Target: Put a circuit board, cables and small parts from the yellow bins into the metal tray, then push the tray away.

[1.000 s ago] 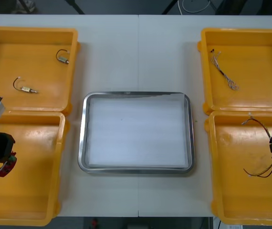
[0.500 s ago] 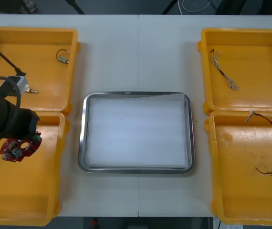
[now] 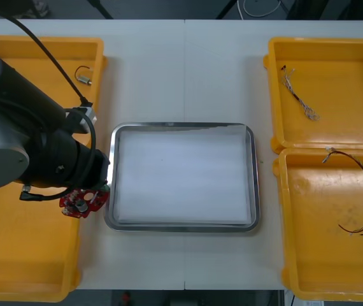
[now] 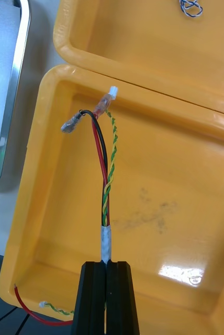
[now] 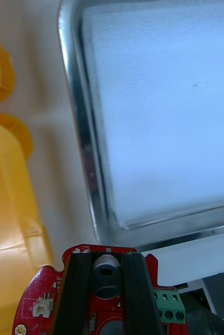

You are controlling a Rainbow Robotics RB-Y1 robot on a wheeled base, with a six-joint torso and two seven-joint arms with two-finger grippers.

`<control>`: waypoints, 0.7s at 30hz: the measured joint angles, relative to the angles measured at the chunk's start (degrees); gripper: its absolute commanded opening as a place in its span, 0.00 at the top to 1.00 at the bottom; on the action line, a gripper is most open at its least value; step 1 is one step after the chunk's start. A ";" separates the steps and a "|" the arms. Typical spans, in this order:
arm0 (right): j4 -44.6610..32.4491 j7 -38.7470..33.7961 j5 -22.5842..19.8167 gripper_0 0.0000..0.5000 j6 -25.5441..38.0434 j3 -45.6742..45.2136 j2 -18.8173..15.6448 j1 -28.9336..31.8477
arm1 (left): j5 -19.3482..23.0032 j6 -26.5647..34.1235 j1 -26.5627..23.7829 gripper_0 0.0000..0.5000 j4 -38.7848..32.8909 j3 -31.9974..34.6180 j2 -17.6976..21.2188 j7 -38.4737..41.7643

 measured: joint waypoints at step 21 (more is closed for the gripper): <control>-2.62 0.01 0.77 1.00 0.01 0.00 0.00 -0.15 | -9.53 -10.18 -9.82 1.00 16.86 -18.23 -8.57 0.49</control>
